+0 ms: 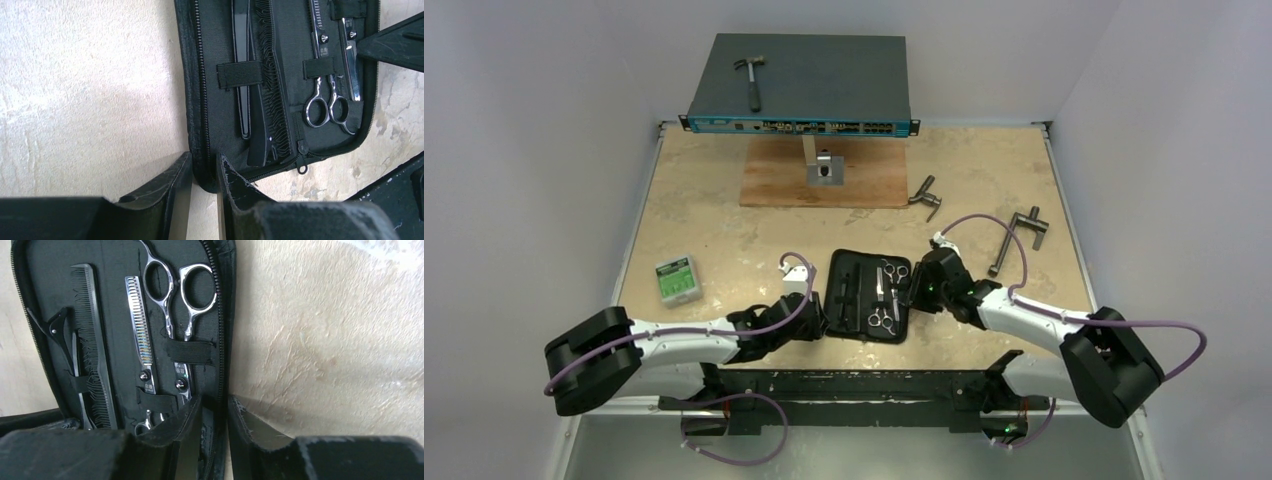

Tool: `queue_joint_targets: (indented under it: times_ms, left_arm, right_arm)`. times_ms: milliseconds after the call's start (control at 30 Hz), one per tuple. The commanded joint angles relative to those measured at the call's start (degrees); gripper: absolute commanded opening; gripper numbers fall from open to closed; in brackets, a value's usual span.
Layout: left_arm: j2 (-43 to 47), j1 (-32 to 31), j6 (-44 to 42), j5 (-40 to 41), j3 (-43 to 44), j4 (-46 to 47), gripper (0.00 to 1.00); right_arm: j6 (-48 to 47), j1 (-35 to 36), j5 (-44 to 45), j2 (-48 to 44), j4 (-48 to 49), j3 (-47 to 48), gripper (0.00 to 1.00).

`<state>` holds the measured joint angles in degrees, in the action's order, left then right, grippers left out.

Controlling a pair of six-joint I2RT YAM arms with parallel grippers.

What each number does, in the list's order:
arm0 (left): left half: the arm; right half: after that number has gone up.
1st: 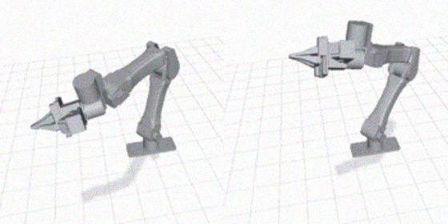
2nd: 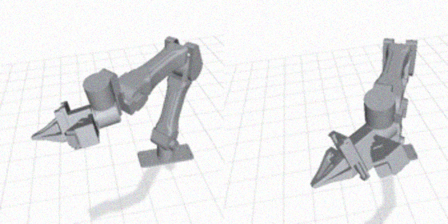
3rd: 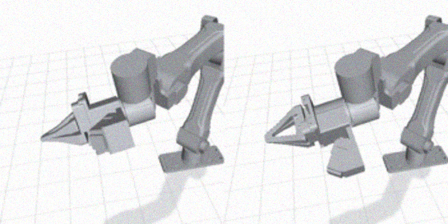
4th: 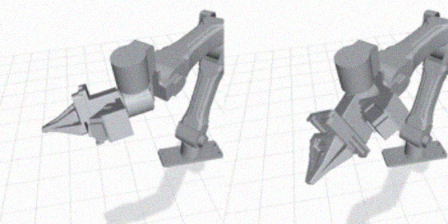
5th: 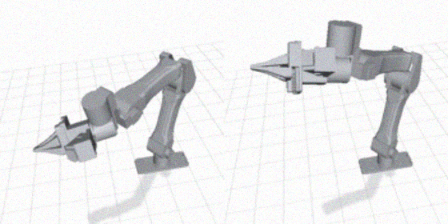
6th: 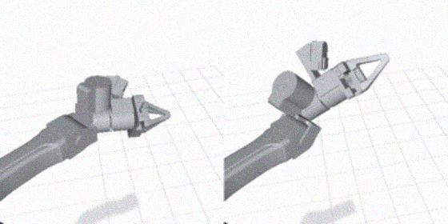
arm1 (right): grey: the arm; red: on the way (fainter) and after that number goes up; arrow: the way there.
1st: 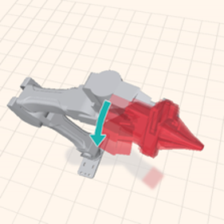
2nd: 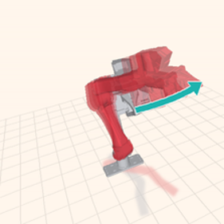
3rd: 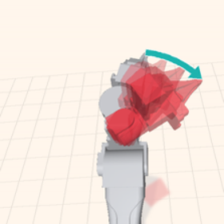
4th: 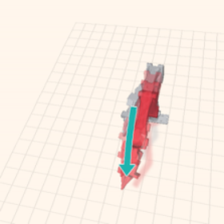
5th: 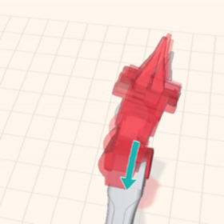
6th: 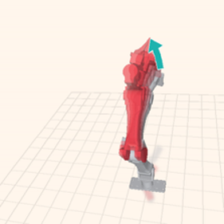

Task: Sort the hair-cutting tools
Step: Close the hairdressing tool bag at the center of the board.

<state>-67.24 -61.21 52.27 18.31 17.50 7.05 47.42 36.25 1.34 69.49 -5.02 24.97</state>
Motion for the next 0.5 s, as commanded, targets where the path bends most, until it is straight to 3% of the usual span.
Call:
queue_joint_targets:
  times_ms: [0,167,467]
  left_arm:
    - [-2.9,-0.2,-1.6,-0.9,0.3,0.9,0.22]
    - [-4.1,-0.2,-2.2,-1.4,0.8,1.8,0.22]
    - [-7.6,-0.2,-3.6,-3.3,2.1,4.9,0.22]
  right_arm:
    - [-0.8,0.0,-4.3,0.9,4.4,-1.3,0.21]
    - [-1.8,0.0,-3.4,-4.0,1.8,0.2,0.0]
    - [-5.9,0.1,-8.4,-8.3,-0.7,6.4,0.0]
